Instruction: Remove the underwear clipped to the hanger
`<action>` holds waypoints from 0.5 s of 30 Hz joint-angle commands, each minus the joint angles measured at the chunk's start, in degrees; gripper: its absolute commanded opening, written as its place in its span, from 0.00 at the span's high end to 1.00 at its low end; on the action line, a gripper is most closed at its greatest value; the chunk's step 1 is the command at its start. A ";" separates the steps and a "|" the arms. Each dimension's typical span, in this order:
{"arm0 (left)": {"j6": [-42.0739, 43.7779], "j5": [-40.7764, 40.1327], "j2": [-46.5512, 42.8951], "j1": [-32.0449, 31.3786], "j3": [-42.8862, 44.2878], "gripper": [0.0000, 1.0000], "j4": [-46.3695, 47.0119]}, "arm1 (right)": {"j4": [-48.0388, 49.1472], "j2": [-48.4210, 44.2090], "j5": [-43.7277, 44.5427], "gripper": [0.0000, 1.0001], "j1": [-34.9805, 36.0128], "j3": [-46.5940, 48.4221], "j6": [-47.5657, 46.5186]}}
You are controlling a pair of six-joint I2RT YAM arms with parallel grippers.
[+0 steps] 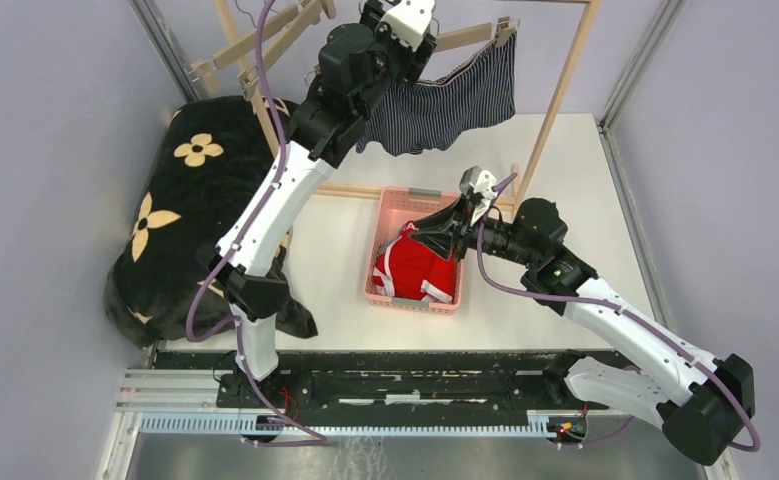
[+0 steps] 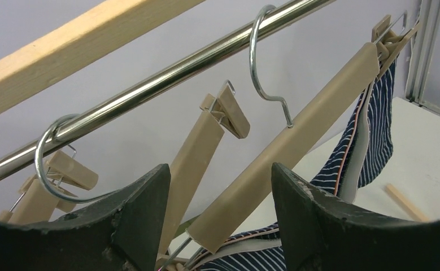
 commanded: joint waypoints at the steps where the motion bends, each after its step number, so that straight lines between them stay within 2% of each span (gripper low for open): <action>1: 2.02 0.48 0.72 0.16 -0.24 0.28 2.59 | 1.79 -0.85 0.12 0.63 0.43 0.41 -0.74; 9: 2.33 0.64 2.00 0.31 -0.27 0.28 1.24 | 1.57 -1.27 0.86 0.63 0.46 0.05 -1.24; 15: 2.06 1.15 1.96 0.42 -1.86 0.35 0.18 | 2.17 -0.93 0.90 0.63 0.52 0.02 -1.01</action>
